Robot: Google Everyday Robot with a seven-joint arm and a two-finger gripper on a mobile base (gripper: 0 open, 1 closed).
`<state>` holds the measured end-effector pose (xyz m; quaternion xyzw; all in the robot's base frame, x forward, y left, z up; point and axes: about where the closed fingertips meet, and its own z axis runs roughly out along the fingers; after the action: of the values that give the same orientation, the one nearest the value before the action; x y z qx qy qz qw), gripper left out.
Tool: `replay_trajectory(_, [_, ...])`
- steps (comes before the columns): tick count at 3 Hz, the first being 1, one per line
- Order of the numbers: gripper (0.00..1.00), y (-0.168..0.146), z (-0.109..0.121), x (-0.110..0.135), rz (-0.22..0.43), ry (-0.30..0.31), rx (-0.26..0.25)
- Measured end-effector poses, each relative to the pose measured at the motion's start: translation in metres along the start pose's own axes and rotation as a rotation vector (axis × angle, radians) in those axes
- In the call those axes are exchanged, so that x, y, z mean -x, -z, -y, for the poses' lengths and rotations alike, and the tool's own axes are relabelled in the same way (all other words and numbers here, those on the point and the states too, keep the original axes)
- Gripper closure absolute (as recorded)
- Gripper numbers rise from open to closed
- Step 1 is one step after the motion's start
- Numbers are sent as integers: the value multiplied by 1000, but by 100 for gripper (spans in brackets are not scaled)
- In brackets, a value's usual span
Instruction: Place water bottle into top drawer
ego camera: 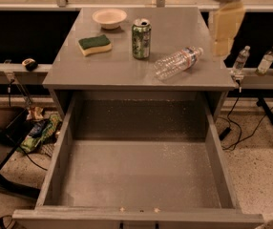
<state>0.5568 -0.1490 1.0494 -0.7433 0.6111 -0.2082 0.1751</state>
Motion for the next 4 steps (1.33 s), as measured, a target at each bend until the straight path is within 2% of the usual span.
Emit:
replay_trajectory(1, [0,-58,28,3,14,64,18])
replay_trajectory(2, [0,-128,51,3,20,159,73])
replay_trajectory(3, [0,-169,55,0,33,217,111])
replay_trajectory(4, [0,-201,46,0,65,250,152])
